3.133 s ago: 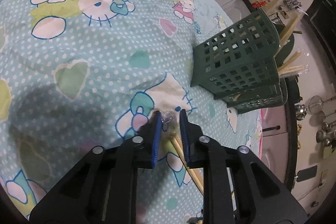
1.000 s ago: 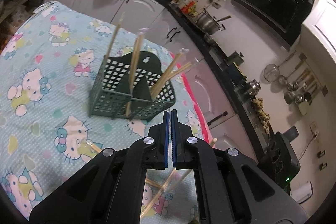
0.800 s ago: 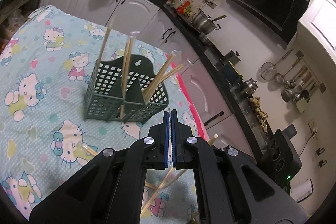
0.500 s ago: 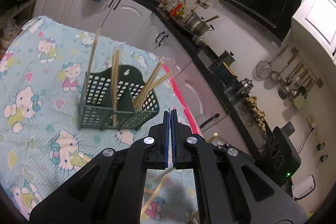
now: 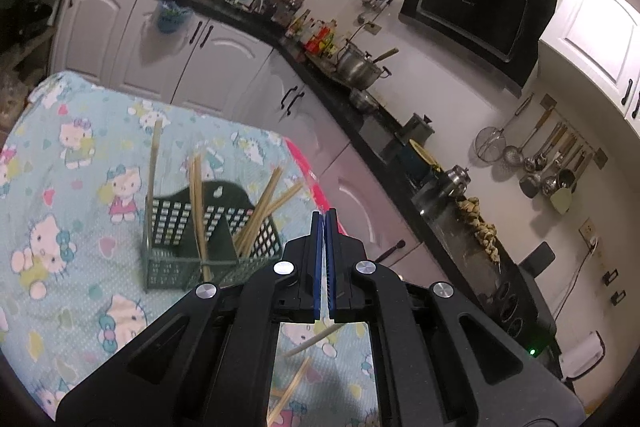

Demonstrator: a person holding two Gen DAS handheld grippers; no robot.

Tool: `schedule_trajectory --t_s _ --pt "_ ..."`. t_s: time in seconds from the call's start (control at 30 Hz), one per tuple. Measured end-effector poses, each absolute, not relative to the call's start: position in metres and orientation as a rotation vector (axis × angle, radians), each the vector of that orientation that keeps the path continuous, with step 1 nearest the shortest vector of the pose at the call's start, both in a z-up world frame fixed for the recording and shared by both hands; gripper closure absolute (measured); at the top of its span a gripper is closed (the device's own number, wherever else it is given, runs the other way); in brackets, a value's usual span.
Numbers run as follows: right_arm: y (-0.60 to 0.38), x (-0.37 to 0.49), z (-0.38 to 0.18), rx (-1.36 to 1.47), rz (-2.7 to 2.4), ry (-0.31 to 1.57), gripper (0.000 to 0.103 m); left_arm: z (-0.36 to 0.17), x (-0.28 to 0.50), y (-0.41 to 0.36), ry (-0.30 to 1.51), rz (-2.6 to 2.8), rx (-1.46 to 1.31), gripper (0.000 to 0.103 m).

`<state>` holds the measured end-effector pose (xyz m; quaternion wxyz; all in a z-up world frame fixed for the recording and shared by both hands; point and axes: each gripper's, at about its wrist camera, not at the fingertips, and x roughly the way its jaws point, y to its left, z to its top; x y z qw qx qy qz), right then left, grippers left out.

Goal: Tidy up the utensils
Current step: 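Carry the upright chopstick over the green caddy with the right gripper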

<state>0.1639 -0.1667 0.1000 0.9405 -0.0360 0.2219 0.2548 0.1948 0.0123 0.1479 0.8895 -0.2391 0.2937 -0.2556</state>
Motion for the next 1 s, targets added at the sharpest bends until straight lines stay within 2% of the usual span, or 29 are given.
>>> schedule_trajectory --t_s 1.0 --pt "-0.145 0.190 0.156 -0.032 0.529 0.283 0.091 0.193 0.237 0.047 0.486 -0.432 -0.505 0.103"
